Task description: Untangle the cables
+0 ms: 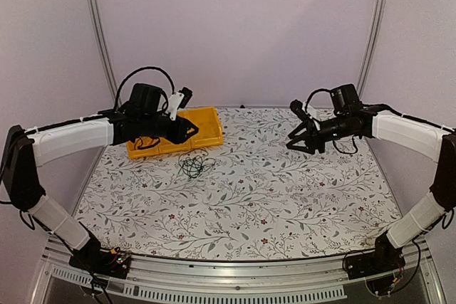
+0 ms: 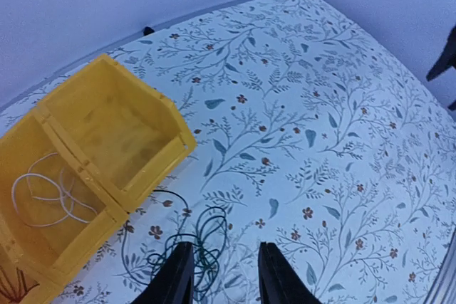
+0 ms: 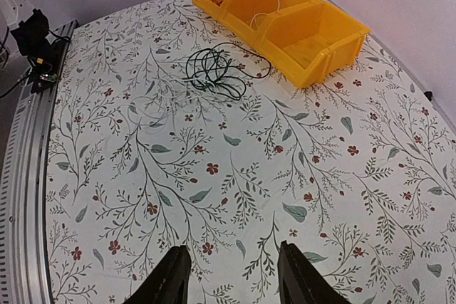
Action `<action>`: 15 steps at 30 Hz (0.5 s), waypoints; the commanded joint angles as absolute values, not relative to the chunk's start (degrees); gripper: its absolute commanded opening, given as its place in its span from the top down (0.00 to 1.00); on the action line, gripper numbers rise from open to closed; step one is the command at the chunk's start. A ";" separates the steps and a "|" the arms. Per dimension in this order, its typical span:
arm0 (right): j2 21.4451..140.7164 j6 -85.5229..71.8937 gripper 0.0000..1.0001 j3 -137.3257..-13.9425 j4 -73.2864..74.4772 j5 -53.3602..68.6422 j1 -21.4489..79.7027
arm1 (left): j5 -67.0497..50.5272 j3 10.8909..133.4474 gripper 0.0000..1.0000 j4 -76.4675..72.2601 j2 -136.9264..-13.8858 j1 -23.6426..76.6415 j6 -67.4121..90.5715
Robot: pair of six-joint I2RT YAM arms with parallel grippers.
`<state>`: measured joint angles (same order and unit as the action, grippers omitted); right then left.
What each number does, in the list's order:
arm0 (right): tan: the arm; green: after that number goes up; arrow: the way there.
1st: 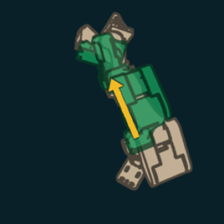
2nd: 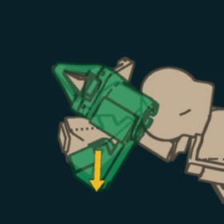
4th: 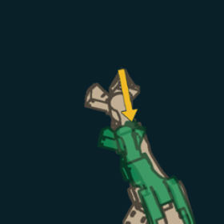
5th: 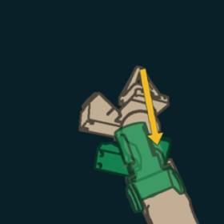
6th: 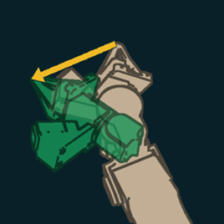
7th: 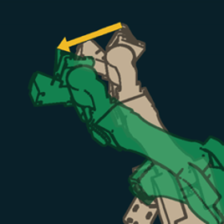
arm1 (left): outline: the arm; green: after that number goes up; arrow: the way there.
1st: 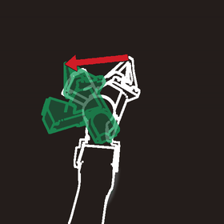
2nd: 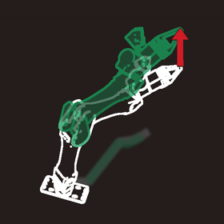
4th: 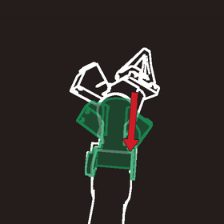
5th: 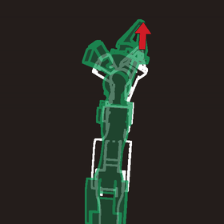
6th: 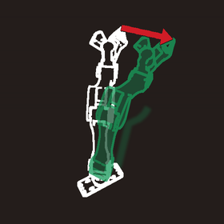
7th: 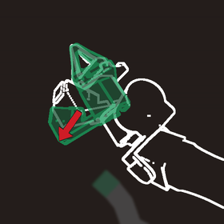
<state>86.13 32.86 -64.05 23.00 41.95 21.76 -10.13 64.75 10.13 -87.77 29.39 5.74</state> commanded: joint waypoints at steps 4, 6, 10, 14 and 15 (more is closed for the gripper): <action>88.34 33.88 0.54 -64.06 23.54 40.68 24.34 | -12.79 54.55 0.68 8.82 -81.97 39.82 7.15; 88.95 34.13 0.54 -64.14 23.64 39.89 25.19 | -11.12 51.91 0.68 8.45 -81.59 42.47 8.86; 90.26 34.66 0.55 -64.57 24.05 38.29 26.95 | -5.54 48.87 0.66 10.36 -81.87 46.19 15.47; 91.33 35.53 0.55 -64.63 24.56 36.68 28.71 | -4.00 45.01 0.64 9.71 -80.84 48.69 20.41; 91.48 35.78 0.55 -64.68 24.63 36.31 29.14 | -4.49 44.06 0.64 9.00 -80.70 48.91 21.26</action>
<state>90.43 34.37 -64.05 23.51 38.54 27.51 -6.70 47.13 10.15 -82.48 47.18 15.00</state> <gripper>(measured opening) 0.455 0.356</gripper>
